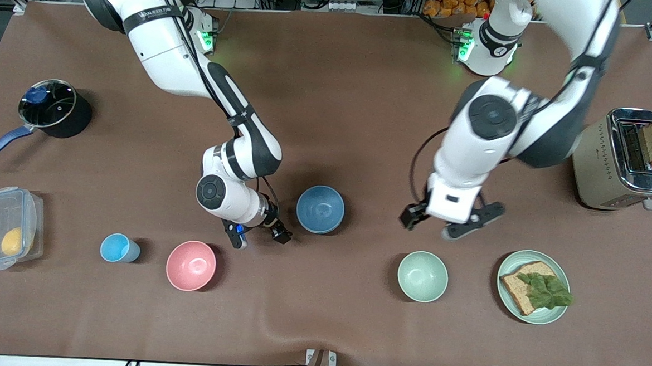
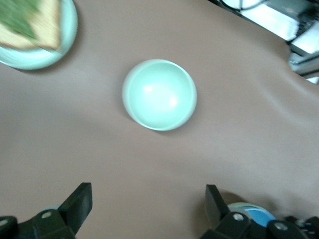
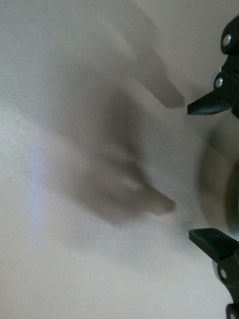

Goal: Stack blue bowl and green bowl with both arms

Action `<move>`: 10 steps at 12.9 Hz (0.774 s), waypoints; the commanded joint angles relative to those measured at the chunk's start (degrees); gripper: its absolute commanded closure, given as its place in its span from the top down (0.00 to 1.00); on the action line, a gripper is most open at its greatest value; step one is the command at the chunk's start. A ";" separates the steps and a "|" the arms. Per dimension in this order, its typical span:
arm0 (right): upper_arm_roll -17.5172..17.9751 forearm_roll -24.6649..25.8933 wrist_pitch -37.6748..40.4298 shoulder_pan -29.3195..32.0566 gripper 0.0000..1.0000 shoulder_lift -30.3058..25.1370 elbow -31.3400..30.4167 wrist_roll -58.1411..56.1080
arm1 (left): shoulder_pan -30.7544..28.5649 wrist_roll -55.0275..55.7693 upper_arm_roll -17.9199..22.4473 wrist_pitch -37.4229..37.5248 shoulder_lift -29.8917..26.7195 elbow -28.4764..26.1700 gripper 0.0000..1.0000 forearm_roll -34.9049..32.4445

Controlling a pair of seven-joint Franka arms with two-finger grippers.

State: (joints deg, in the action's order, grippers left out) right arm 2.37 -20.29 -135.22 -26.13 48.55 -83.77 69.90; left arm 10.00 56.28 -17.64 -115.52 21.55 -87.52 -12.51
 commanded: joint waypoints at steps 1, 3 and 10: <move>-0.17 1.57 1.53 0.20 1.00 -1.35 -0.08 -1.43 | -5.49 -14.64 -0.64 10.96 -8.86 -2.83 1.00 -0.32; -0.17 1.83 4.23 1.25 1.00 -2.49 0.44 -3.09 | -8.66 -22.49 -0.55 15.92 -12.56 -2.48 1.00 3.34; -2.80 3.95 25.84 10.99 1.00 -16.27 -0.08 -30.32 | -8.24 -39.58 8.23 24.89 -19.26 -2.48 1.00 10.14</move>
State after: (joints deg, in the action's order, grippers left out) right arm 0.03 -17.93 -114.53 -17.34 37.79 -81.52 44.29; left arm 0.61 18.83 -11.47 -91.68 3.96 -88.59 -3.96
